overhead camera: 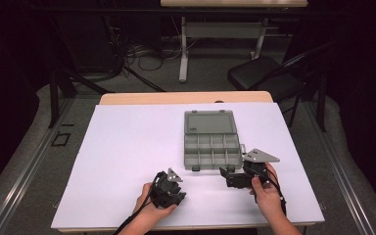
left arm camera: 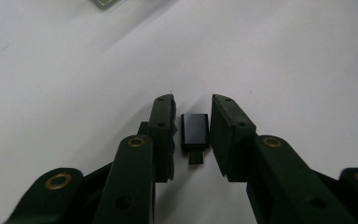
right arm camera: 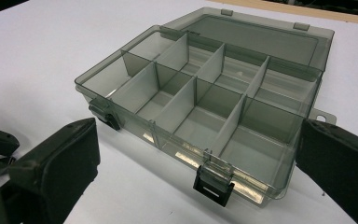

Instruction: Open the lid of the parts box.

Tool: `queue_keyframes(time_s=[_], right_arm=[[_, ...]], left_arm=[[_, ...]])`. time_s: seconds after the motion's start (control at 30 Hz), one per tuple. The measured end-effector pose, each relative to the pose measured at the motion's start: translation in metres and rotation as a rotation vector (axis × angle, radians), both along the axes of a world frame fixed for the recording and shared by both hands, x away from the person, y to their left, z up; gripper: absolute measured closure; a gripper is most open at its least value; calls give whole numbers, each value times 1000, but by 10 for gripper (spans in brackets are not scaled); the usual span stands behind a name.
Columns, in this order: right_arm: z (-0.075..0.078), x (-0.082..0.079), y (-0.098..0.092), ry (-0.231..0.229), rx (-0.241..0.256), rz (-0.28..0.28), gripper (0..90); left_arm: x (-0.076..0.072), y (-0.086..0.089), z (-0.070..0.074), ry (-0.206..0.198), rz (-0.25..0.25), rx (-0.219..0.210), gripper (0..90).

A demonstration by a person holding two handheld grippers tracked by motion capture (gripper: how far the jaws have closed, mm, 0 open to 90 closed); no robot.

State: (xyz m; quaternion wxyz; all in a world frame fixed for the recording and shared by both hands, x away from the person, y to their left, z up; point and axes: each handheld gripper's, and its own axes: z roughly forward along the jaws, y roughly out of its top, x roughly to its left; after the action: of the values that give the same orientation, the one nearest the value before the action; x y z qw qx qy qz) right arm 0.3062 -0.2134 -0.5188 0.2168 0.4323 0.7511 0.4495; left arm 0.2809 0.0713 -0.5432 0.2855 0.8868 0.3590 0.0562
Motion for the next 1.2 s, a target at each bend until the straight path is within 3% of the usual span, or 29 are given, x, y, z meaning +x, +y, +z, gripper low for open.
queue_keyframes(time_s=[0.27,0.77,1.2], right_arm=[[-1,1,0,8,-2,-2,0],[-2,1,-1,9,-3,-6,0],[-2,1,-2,11,6,-9,0]], left_arm=[[0,1,-1,-10,-1,3,760],[-1,1,-1,-16,-6,4,767],[5,6,11,-43,11,-38,768]])
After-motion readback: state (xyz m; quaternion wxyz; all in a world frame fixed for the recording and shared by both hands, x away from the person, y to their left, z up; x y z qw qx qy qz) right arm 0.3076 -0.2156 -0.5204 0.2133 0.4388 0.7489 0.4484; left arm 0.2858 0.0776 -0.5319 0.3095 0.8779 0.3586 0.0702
